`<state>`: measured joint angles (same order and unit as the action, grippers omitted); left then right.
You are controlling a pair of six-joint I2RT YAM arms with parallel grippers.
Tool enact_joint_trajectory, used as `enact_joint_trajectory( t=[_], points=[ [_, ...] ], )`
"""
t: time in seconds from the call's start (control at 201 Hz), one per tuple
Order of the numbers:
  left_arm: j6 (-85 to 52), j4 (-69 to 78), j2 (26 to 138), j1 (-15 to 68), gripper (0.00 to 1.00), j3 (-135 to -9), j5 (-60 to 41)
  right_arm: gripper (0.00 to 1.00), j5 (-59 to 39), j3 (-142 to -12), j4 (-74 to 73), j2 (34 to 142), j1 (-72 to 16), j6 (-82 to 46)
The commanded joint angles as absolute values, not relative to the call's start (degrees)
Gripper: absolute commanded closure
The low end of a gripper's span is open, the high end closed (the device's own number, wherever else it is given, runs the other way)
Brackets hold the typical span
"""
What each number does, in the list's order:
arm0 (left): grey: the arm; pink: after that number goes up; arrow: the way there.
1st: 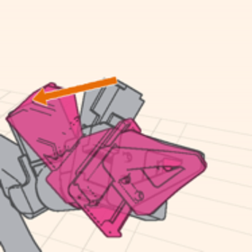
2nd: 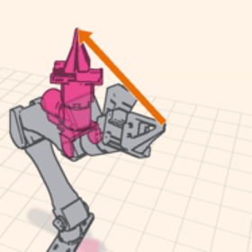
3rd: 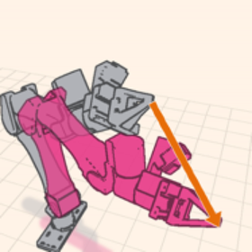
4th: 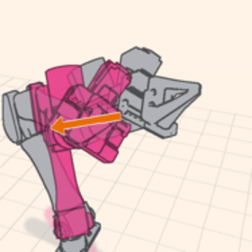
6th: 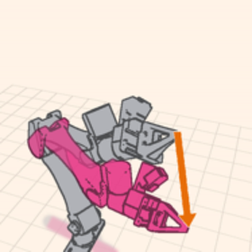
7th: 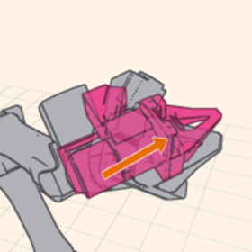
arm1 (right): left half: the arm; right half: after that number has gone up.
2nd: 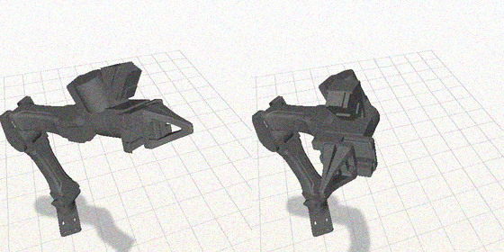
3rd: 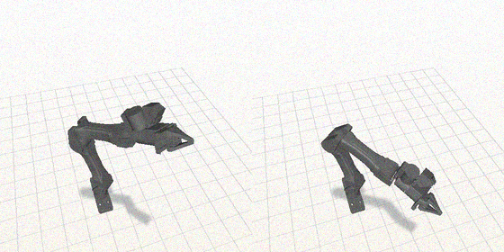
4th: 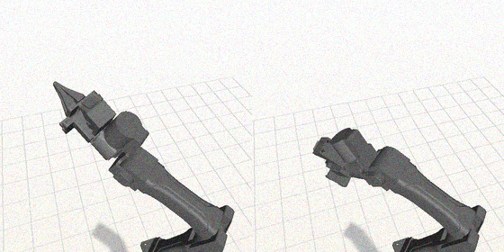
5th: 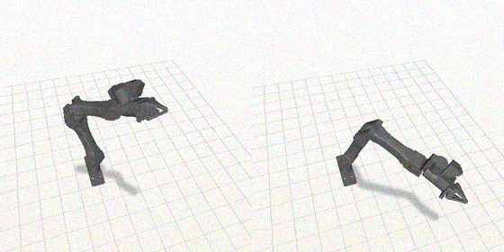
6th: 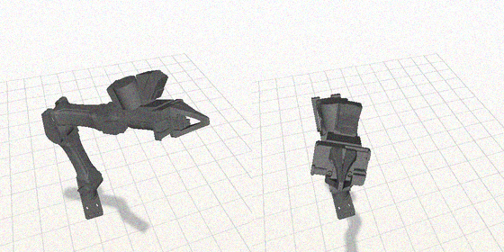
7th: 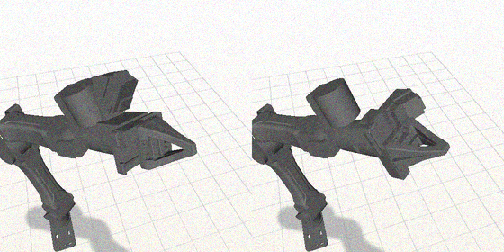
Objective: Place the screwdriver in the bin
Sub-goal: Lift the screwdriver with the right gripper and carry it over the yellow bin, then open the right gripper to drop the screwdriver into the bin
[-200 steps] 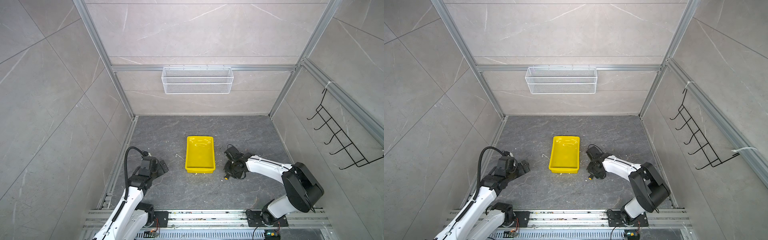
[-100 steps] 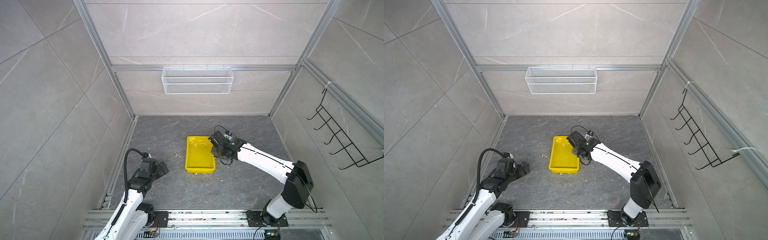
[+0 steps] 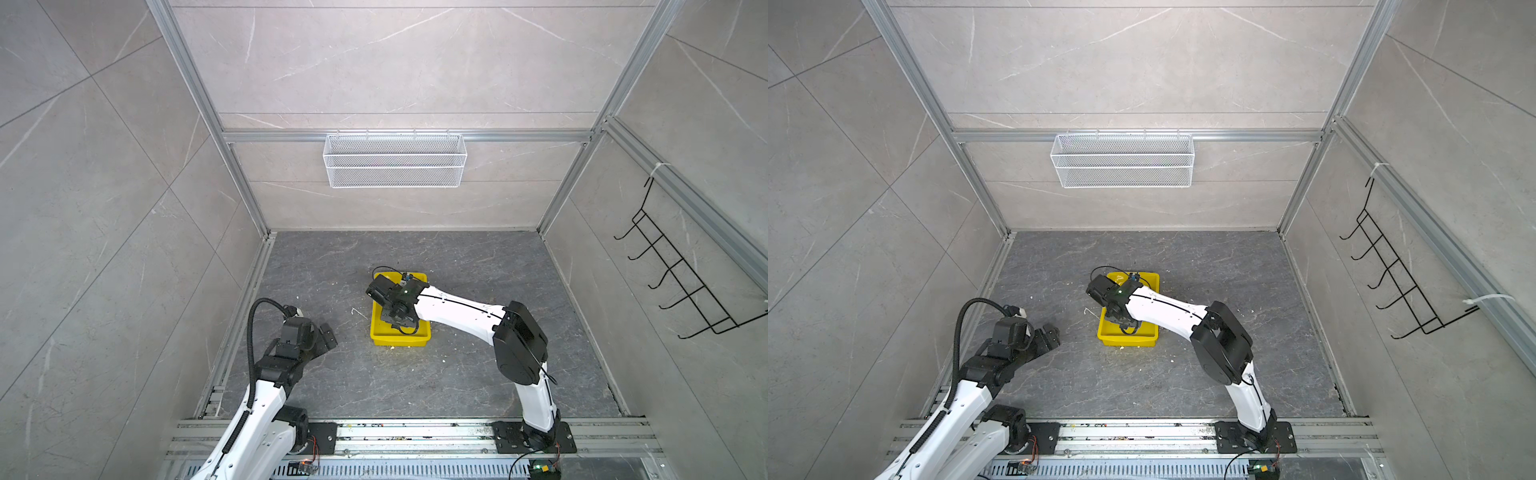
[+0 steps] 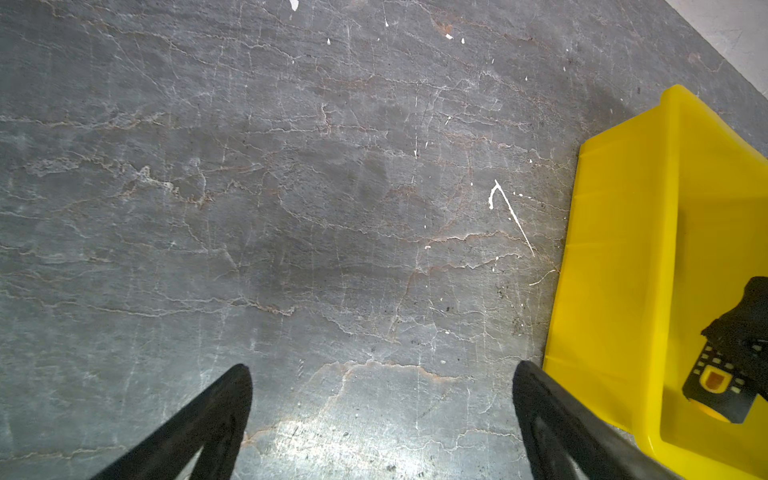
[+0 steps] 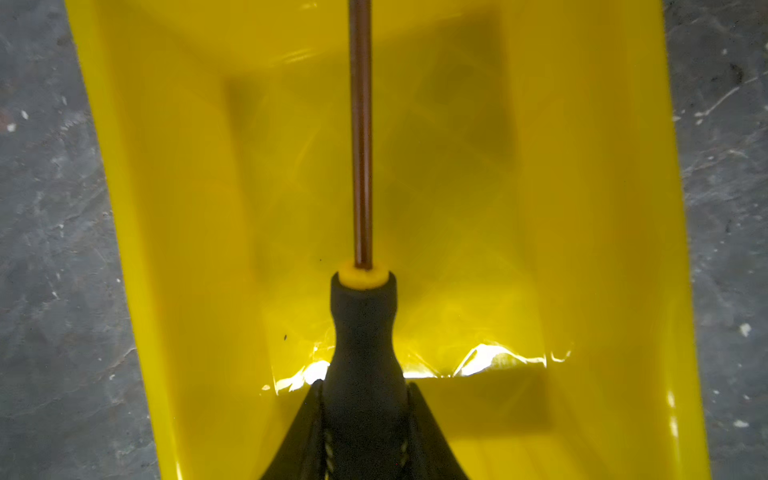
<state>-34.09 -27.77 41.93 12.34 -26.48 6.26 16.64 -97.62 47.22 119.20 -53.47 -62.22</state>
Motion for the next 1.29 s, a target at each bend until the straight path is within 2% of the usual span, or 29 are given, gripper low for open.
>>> enact_joint_trajectory(
  t=[0.0,0.308,0.458,0.587,0.726,0.93,1.144,1.288],
  points=[
    [-33.9,-26.5,42.0,12.3,0.0,-26.8,5.6,0.72,15.1,-99.8,49.4,121.8,-53.3,-61.0],
    [-34.6,-26.7,42.3,12.4,0.0,-26.7,5.8,0.69,13.7,-105.5,49.7,128.0,-53.3,-59.5],
    [-35.0,-27.1,42.5,12.3,0.0,-26.8,6.7,0.63,15.5,-107.9,52.6,129.1,-53.2,-59.4],
    [-35.3,-27.1,42.7,12.4,0.0,-26.7,6.9,0.48,15.8,-107.5,52.4,127.5,-53.1,-58.9],
    [-35.3,-27.1,43.2,12.3,0.0,-26.8,6.8,0.45,18.9,-108.9,55.2,124.5,-52.9,-58.7],
    [-35.4,-26.9,43.5,12.3,0.0,-26.8,6.3,0.44,22.0,-102.3,54.3,114.2,-51.1,-55.3],
    [-35.3,-26.3,44.0,12.3,0.0,-26.7,6.2,0.41,35.0,-86.5,55.1,98.5,-46.1,-53.7],
    [-35.3,-26.3,45.2,12.4,0.0,-27.1,6.6,0.41,55.6,-76.9,62.2,91.2,-42.4,-58.0]
  ],
)
